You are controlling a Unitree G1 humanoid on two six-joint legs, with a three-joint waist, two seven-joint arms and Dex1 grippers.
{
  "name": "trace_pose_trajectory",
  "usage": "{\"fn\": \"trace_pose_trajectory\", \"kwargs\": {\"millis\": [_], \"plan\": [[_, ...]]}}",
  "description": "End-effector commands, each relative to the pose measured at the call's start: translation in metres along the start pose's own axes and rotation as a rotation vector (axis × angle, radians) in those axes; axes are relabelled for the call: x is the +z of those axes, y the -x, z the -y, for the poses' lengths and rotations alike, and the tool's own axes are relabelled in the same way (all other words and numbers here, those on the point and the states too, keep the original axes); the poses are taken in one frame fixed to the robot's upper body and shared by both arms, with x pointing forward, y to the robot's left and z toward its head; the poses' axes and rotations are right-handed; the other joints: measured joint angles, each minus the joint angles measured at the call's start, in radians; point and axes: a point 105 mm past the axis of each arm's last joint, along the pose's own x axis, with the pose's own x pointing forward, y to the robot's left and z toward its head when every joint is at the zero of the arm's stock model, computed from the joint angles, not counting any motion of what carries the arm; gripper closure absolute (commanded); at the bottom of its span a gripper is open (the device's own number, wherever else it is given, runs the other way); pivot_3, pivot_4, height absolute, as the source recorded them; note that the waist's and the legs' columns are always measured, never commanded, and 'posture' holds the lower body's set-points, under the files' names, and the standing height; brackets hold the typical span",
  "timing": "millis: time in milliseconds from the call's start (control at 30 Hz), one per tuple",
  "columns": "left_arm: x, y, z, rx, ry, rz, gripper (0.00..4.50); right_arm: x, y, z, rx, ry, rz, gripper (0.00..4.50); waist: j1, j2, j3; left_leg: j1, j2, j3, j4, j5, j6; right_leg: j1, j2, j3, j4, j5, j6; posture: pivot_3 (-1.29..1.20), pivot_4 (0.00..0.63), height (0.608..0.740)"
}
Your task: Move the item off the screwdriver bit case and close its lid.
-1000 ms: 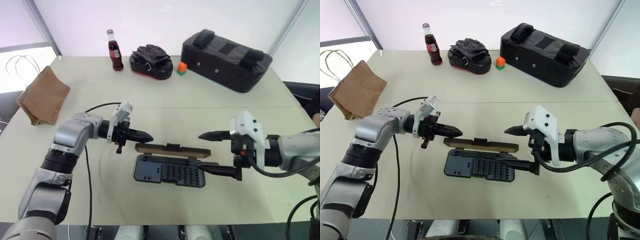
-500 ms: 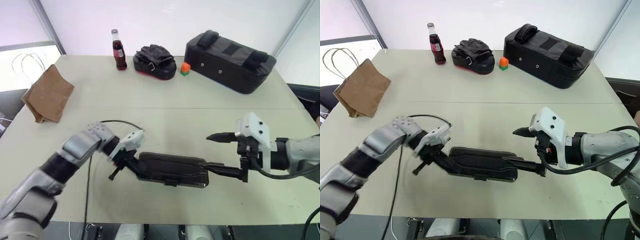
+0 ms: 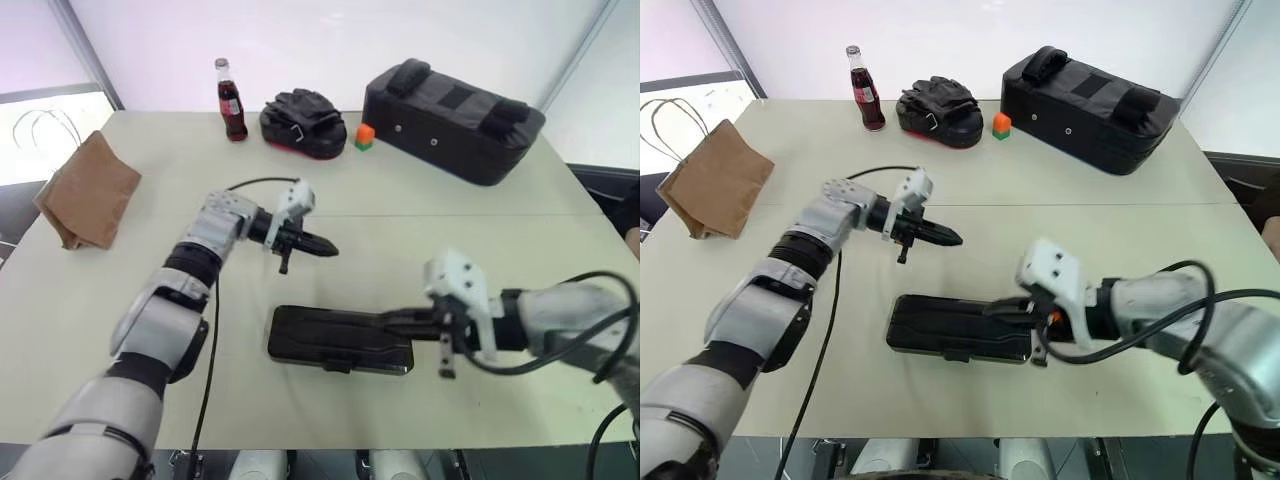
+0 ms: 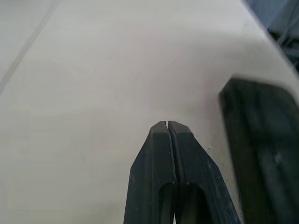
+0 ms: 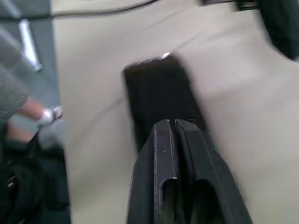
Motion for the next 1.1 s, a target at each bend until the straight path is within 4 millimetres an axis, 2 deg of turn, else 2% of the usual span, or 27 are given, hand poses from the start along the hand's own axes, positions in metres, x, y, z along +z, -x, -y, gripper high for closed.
{"fn": "trace_pose_trajectory", "kwargs": {"millis": [33,233,533,667,867,967,1100], "plan": [[0.0,-0.012,0.005,-0.067,-0.11,-0.071,4.5,-0.01,-0.017,-0.01,-0.015,0.086,-0.062,4.47,0.001,0.0,0.0,-0.001,0.0,0.0,0.001,0.0,0.0,0.0,0.0,0.0,0.0,0.0,0.0,0.0,0.15,0.74],[-0.012,-0.03,0.02,-0.186,-0.142,-0.124,4.5,-0.008,-0.039,-0.02,0.006,0.114,-0.061,4.47,-0.001,0.0,0.0,-0.002,0.0,0.0,0.005,-0.001,0.002,0.0,0.0,0.0,0.001,0.0,0.0,0.0,0.15,0.74],[-0.013,-0.035,0.034,-0.258,-0.162,-0.12,4.5,-0.006,-0.058,-0.047,0.026,0.134,-0.077,4.47,-0.001,0.0,0.0,-0.001,0.002,-0.001,0.005,-0.002,0.003,0.0,0.0,0.0,0.002,0.0,0.0,0.0,0.15,0.74],[-0.011,-0.039,0.04,-0.273,-0.172,-0.106,4.5,-0.006,-0.064,-0.052,0.009,0.163,-0.105,4.47,-0.001,0.0,0.0,-0.001,0.002,-0.001,0.005,-0.002,0.003,0.0,0.0,0.0,0.003,0.0,0.0,0.0,0.15,0.74],[-0.015,-0.041,0.048,-0.29,-0.17,-0.115,4.5,-0.025,-0.067,-0.038,-0.075,0.28,-0.253,4.47,-0.003,0.001,0.0,-0.001,0.002,-0.001,0.005,-0.002,0.003,0.0,0.0,0.0,0.003,0.0,0.0,0.0,0.15,0.74],[-0.016,-0.042,0.05,-0.292,-0.171,-0.117,4.5,-0.036,-0.065,-0.024,-0.125,0.354,-0.334,4.47,-0.004,0.001,0.0,-0.001,0.001,-0.001,0.005,-0.002,0.003,0.0,0.0,0.0,0.003,0.0,0.0,0.0,0.15,0.74],[-0.02,-0.043,0.054,-0.303,-0.179,-0.13,4.5,-0.039,-0.059,-0.012,-0.158,0.4,-0.374,4.47,-0.002,0.001,0.0,-0.001,0.001,-0.001,0.006,-0.002,0.003,0.0,0.0,0.0,0.002,0.0,0.0,0.0,0.15,0.74]]}}
